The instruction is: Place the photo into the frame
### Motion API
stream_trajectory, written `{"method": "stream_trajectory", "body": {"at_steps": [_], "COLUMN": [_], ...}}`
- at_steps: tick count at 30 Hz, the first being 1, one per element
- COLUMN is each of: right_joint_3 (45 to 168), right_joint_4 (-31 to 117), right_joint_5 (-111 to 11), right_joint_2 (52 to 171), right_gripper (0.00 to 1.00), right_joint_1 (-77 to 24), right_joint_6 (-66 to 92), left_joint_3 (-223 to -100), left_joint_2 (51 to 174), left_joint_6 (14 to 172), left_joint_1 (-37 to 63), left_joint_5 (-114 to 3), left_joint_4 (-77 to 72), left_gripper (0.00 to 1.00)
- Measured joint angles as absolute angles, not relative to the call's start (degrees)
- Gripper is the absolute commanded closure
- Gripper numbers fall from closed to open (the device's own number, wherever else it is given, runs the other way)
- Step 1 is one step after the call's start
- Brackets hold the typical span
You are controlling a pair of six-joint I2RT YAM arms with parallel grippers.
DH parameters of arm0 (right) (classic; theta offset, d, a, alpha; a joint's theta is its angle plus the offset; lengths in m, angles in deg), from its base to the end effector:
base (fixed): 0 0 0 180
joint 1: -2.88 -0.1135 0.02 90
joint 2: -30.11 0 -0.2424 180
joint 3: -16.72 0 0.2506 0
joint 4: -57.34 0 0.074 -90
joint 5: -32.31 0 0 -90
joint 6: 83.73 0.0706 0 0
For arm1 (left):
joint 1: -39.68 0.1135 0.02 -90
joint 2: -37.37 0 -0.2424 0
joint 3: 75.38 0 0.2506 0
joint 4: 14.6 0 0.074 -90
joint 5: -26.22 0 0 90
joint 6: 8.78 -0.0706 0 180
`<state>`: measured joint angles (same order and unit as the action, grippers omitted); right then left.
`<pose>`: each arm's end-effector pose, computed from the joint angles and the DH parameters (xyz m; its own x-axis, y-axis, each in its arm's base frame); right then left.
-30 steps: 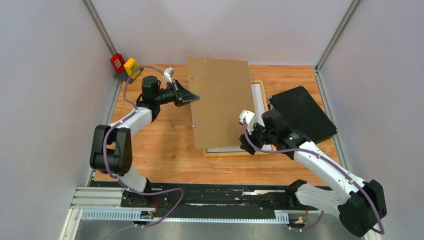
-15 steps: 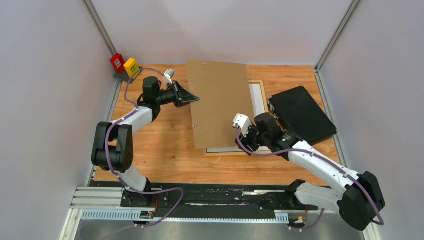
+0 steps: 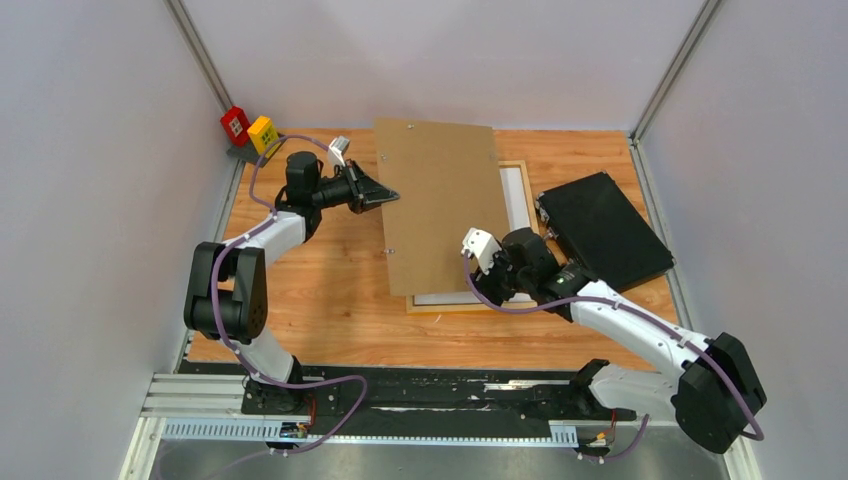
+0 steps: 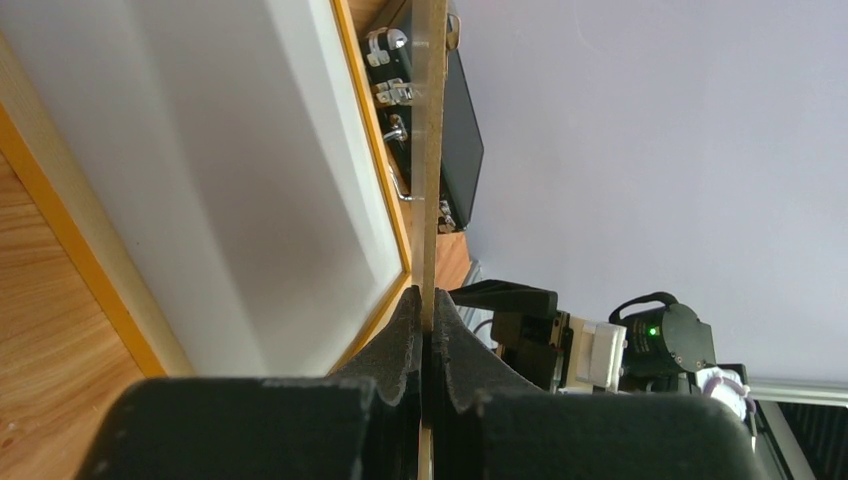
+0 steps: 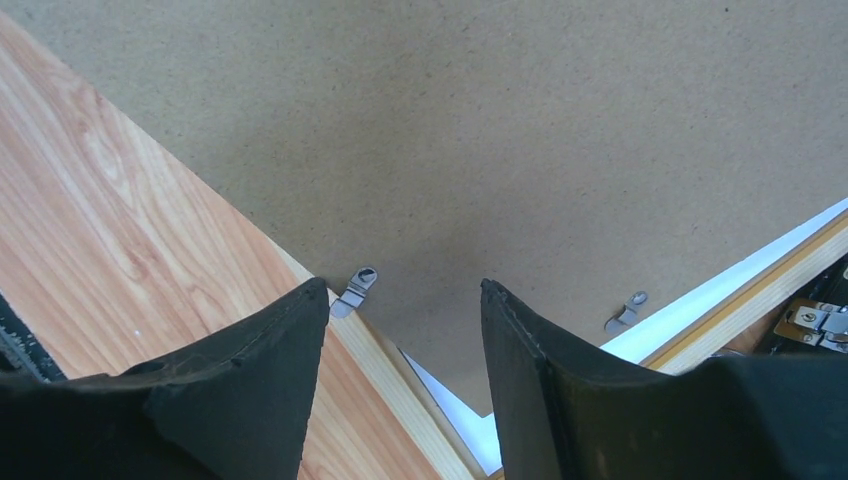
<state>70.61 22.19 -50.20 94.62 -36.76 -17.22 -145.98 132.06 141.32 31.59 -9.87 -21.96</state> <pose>0.1962 0.1745 0.1829 -0.2260 -0.7004 -0.6770 -0.8643 0.4648 -0.1924 0.3675 -0.1099 0.2195 -0.8781 -0.3910 -0.2757 0.1762 0.2715 -0.9462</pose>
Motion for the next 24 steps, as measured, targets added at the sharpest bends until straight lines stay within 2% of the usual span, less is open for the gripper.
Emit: {"method": "stream_trajectory", "body": {"at_steps": [24], "right_joint_3": [69.3], "right_joint_4": [23.98], "right_joint_5": [-59.69], "right_joint_2": [92.82], "right_gripper": [0.44], "right_joint_1": [-36.01], "right_joint_6": [-19.38], "left_joint_3": [-145.98], "left_joint_2": [132.06], "left_joint_6": [141.12], "left_joint_1": [31.94], "left_joint_5": [-9.63], "left_joint_4": [-21.72], "left_gripper": [1.0]}}
